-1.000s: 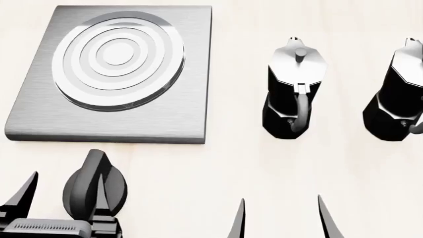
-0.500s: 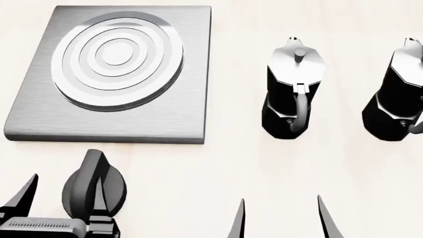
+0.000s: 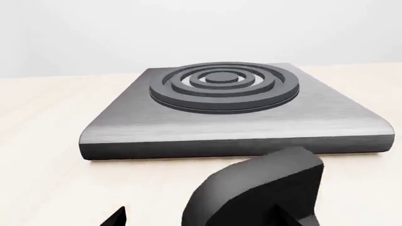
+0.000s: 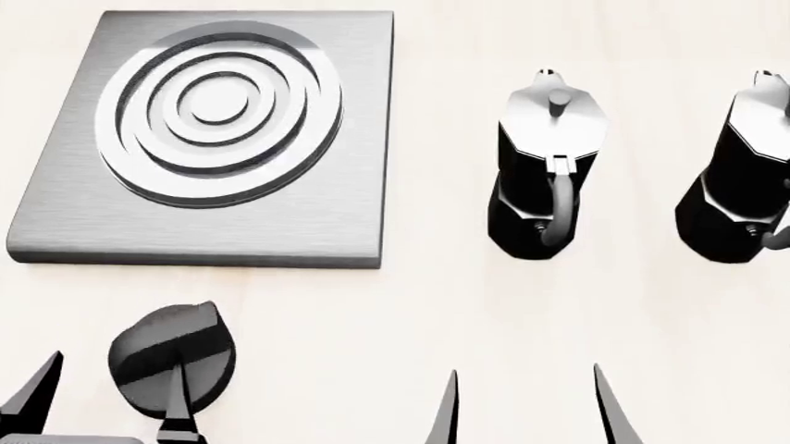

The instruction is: Turn off the stove.

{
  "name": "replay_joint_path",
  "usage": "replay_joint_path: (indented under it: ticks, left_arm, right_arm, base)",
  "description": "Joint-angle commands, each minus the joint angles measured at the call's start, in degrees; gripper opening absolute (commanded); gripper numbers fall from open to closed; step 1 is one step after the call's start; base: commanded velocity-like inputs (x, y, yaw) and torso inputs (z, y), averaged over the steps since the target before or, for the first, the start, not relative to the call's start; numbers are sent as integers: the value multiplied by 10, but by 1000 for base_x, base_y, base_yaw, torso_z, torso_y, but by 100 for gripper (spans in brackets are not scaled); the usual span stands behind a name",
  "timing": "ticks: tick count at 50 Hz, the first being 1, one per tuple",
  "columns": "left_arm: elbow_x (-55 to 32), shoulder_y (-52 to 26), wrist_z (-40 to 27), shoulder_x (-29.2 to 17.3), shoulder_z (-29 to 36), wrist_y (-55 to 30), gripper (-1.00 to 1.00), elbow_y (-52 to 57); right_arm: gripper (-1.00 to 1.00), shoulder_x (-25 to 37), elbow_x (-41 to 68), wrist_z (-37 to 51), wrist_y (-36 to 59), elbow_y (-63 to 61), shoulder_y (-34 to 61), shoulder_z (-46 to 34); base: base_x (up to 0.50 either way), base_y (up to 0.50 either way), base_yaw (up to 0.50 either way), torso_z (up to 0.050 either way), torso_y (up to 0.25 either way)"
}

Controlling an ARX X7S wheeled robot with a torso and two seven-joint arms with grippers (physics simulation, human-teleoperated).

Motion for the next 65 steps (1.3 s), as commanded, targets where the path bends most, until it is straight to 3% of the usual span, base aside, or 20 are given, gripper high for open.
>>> replay_joint_path:
  ticks: [1, 22, 43, 65]
  left_arm:
    - [-22, 25, -37, -17, -30, -6, 100, -3]
    - [-30, 34, -48, -21, -37, -6, 100, 8]
    - [-29, -39, -52, -4, -41, -17, 100, -58]
    - [18, -5, -109, -27, -55, -11, 100, 33]
  right_arm:
    - [100, 1, 1, 2, -1, 0, 1, 0]
    - [100, 4, 1, 4, -3, 2, 1, -3]
    - [100, 5, 4, 6, -3, 3, 3, -6]
    - [100, 7, 4, 7, -4, 7, 5, -9]
  base:
    - [0, 0, 0, 0, 0]
    - [0, 0, 0, 0, -1]
    - [0, 0, 0, -1, -1]
    - [0, 0, 0, 0, 0]
